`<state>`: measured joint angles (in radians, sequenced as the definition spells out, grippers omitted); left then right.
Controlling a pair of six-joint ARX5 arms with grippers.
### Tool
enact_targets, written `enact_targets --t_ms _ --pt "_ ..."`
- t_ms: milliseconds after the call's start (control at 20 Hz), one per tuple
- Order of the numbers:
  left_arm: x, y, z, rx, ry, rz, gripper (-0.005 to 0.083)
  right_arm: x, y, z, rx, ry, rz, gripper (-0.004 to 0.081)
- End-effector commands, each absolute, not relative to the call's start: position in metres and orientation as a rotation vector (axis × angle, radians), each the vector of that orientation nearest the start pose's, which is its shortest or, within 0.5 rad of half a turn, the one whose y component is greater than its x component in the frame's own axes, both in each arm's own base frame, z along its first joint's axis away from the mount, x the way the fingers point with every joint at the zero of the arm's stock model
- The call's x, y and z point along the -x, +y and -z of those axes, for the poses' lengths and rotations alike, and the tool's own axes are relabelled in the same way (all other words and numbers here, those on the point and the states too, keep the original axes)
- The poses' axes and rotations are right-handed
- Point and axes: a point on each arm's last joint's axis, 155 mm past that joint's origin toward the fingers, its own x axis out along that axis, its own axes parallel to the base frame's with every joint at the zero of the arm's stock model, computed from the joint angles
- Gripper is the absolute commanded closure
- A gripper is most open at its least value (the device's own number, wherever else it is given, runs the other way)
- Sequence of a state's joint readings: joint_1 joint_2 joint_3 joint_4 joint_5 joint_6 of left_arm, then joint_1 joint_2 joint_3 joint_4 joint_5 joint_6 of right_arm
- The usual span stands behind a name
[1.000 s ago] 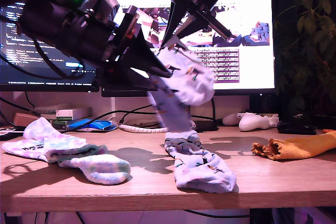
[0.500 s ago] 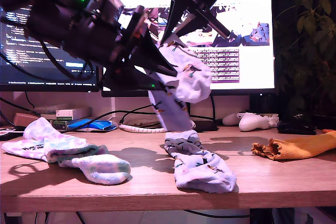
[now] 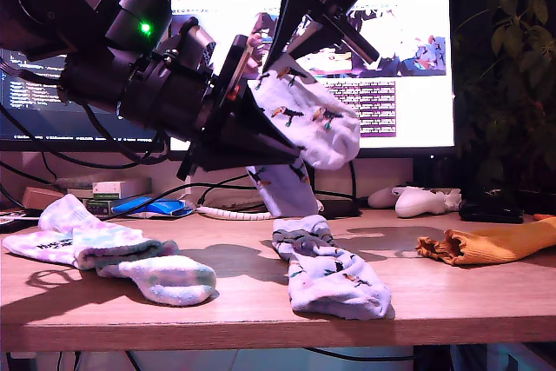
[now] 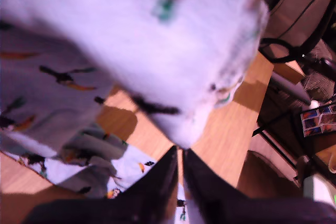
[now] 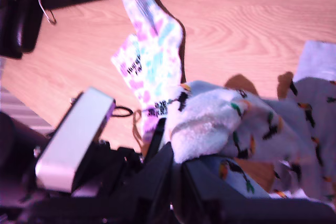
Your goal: Pair up the socks based on colour and pattern, by placing them on top of one another
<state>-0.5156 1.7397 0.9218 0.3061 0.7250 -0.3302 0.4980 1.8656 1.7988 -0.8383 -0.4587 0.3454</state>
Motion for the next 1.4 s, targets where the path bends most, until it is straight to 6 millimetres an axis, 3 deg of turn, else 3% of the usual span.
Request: enact_targets --t_ms 0,50,100,300,450,550,700,1000,1350 --pt "-0.334 -0.33 -0.125 0.344 0.746 1.109 0.0467 -0.394 0.306 -0.221 -0.276 1.064 -0.724 0.0782" --pt "-0.334 -0.33 -0.125 0.34 0.739 1.111 0.0316 -0.395 0.306 -0.222 -0.277 1.061 -0.725 0.0782" --pt "-0.335 -0.33 -0.127 0.339 0.729 1.113 0.0275 -0.395 0.306 -0.222 -0.277 1.062 -0.725 0.0782" --pt "-0.335 -0.334 -0.137 0.31 0.663 1.159 0.0349 -0.395 0.306 -0.222 -0.275 1.061 -0.726 0.0782" --pt "-0.337 -0.336 -0.142 0.288 0.622 1.174 0.0353 -0.395 0.306 -0.222 -0.274 1.06 -0.726 0.0782" --pt "-0.337 -0.337 -0.146 0.272 0.593 1.187 0.0419 -0.395 0.306 -0.222 -0.274 1.059 -0.727 0.0782" --pt "-0.339 -0.34 -0.146 0.271 0.587 1.17 0.0807 -0.396 0.306 -0.222 -0.274 1.055 -0.728 0.0782" --pt "-0.315 -0.347 -0.164 0.379 0.639 1.318 0.0797 -0.41 0.29 -0.222 -0.262 1.024 -0.69 0.0782" --pt "-0.337 -0.342 -0.204 0.506 0.605 1.311 0.0797 -0.429 0.268 -0.224 -0.264 0.987 -0.645 0.0782"
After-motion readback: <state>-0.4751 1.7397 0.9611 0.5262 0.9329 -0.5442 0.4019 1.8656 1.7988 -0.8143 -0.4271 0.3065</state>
